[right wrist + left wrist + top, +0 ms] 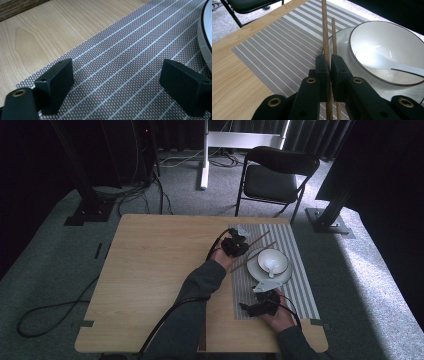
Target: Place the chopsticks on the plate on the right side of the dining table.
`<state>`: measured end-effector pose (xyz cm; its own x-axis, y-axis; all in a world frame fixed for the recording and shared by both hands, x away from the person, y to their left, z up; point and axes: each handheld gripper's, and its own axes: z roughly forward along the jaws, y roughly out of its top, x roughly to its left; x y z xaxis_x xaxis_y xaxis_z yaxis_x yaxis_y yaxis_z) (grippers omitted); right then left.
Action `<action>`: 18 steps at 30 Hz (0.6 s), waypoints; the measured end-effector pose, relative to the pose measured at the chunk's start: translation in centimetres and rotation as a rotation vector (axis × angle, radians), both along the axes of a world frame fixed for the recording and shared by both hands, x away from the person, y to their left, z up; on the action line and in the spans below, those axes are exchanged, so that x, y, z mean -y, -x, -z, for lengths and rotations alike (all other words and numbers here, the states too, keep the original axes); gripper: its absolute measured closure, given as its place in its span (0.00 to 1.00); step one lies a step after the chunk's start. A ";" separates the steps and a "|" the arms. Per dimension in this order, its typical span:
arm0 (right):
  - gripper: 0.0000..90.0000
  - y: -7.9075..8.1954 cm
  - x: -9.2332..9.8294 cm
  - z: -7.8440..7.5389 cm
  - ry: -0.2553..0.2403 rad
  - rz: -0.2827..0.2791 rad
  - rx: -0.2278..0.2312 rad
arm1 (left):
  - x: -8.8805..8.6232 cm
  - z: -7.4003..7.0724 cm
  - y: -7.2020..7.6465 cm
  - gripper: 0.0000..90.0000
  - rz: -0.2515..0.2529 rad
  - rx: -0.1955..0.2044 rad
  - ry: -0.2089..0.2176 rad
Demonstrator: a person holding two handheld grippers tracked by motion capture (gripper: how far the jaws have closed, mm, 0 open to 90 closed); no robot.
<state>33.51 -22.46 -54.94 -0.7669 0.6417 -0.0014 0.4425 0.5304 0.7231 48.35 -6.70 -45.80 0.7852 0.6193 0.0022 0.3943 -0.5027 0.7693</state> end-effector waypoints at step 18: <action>0.12 0.0 0.0 0.0 0.000 0.000 0.001 | 1.5 1.0 -0.8 0.94 0.009 -0.021 0.004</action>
